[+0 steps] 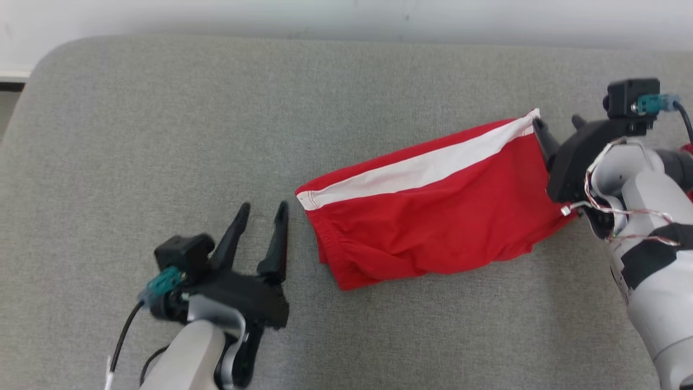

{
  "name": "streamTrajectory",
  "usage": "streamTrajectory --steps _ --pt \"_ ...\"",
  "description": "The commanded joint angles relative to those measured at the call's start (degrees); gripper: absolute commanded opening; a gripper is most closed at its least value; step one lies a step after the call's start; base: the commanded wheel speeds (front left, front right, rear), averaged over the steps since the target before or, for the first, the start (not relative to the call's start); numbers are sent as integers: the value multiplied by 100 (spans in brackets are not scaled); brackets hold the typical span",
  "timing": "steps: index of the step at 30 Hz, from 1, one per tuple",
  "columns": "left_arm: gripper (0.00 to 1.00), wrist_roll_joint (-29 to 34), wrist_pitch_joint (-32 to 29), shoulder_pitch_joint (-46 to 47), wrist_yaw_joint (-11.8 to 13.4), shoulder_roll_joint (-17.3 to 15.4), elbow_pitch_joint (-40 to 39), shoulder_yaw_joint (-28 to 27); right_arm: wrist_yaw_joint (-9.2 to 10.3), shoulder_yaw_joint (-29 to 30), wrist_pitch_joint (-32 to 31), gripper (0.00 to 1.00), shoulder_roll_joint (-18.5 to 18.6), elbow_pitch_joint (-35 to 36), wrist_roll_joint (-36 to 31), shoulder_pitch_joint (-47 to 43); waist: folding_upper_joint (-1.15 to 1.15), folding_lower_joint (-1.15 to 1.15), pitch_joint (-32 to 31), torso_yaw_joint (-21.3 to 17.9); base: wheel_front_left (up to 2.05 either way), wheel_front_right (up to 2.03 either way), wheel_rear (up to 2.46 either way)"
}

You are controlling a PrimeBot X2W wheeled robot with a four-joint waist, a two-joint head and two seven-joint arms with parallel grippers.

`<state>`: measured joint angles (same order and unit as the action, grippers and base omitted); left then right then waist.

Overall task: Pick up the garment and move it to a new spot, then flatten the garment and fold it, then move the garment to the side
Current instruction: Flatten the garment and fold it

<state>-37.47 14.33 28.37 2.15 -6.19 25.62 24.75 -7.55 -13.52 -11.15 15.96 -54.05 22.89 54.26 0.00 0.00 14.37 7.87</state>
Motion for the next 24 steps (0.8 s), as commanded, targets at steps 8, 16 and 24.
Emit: streamTrajectory --steps 8,16,24 --pt "100 1392 80 -1539 -2 -192 -1572 -1235 16 -7 -204 100 336 -255 514 -441 0 0 -211 193 0 0 0" --pt "100 2109 80 -2412 -195 24 -2044 -1936 16 228 -151 100 469 -658 514 -366 0 0 -37 405 0 0 0" --pt "100 2386 81 -2737 -257 194 -2315 -2161 16 351 -270 100 448 -945 554 -295 0 0 123 530 0 0 0"
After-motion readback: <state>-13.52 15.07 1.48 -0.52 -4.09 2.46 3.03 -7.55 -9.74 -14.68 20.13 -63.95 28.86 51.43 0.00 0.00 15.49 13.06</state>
